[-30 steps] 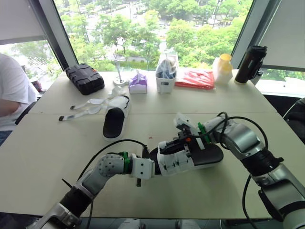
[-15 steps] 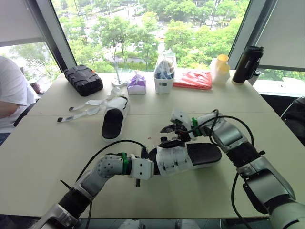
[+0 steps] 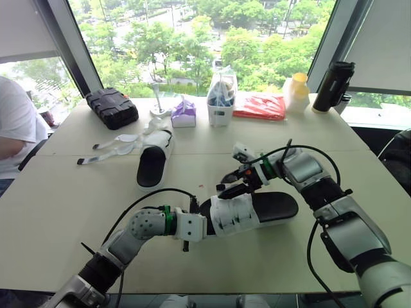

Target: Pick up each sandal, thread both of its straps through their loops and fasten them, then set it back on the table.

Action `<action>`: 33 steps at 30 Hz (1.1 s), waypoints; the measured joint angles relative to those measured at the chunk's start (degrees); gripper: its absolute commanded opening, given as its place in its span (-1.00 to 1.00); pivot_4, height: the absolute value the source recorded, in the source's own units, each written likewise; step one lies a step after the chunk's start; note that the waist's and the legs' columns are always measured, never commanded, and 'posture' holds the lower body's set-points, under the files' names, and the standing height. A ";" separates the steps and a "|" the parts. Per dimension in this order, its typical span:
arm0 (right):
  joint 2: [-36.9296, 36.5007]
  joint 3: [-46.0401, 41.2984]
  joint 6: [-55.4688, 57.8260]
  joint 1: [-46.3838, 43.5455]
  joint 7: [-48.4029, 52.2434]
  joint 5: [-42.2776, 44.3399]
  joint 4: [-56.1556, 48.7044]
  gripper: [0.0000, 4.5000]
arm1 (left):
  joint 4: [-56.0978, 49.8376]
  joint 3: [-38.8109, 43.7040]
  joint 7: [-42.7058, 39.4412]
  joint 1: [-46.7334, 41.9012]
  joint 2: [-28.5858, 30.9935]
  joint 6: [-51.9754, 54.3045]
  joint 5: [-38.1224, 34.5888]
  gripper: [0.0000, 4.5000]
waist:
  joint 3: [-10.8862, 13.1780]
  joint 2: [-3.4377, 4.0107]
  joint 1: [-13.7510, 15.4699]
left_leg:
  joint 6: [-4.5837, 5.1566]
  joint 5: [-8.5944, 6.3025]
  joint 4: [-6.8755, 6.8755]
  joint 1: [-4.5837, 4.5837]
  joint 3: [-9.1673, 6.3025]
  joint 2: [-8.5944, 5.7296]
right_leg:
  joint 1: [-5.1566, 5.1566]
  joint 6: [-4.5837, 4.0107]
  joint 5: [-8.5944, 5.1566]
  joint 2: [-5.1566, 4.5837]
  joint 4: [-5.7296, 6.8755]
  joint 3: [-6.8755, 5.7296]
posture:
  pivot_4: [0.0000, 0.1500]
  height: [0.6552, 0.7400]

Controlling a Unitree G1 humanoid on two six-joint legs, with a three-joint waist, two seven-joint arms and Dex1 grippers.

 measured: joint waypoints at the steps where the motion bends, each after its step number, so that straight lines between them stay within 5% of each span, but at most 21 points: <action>1: 0.31 -0.05 0.35 -0.06 0.11 0.00 0.50 0.23 | 0.00 0.01 0.00 0.00 0.00 0.00 0.00 -1.00 | 0.00 0.00 0.00 | 0.00 0.00 0.00 0.00 0.00 0.00 | 0.00 0.00 0.00 0.00 0.00 0.00 | 1.00 1.00; 6: 2.04 -0.93 0.33 -0.54 -0.09 0.00 1.56 -0.90 | -0.01 0.06 -0.01 0.01 -0.04 0.01 0.00 -1.00 | 0.00 0.03 0.00 | -0.01 0.00 0.01 -0.03 0.00 -0.01 | -0.03 0.01 0.01 0.00 0.01 0.00 | 1.00 1.00; 7: 2.11 -1.35 -0.08 -0.65 0.30 0.14 1.45 -0.98 | -0.01 0.06 -0.01 0.01 -0.04 0.01 0.00 -1.00 | 0.00 0.03 0.01 | -0.01 0.00 0.01 -0.03 0.00 -0.01 | -0.03 0.01 0.01 0.00 0.01 0.00 | 1.00 1.00; 14: 1.79 -2.22 -0.69 -0.54 0.68 0.17 -1.85 -0.98 | -0.01 0.10 -0.06 -0.05 -0.02 0.09 0.00 -1.00 | 0.01 0.06 -0.02 | -0.02 0.01 0.01 -0.06 0.00 -0.01 | -0.04 0.02 0.01 0.00 0.03 0.00 | 1.00 1.00; 24: -4.83 -5.31 9.76 -0.23 3.97 10.29 -27.70 -0.98 | -0.04 -0.02 -0.50 -0.66 0.11 0.06 0.11 -1.00 | 0.06 0.08 0.04 | -0.07 0.05 0.07 -0.36 -0.02 -0.01 | -0.10 0.20 -0.10 -0.01 0.05 -0.01 | 1.00 1.00; 29: -5.27 -5.10 9.44 -0.25 3.20 10.81 -27.69 -0.98 | -0.04 -0.05 -0.51 -0.80 0.20 -0.19 0.23 -1.00 | 0.14 0.09 0.01 | -0.08 0.05 0.06 -0.38 -0.01 0.00 | -0.14 0.19 -0.09 -0.01 0.05 -0.01 | 1.00 1.00; 33: -2.73 -4.35 3.50 -1.00 2.18 8.46 -18.12 -0.98 | 0.02 -0.08 -0.52 -0.87 0.15 -0.20 0.44 -1.00 | 0.14 0.08 -0.05 | -0.08 0.06 0.06 -0.33 0.01 -0.01 | -0.11 0.01 0.02 -0.01 0.05 0.00 | 1.00 1.00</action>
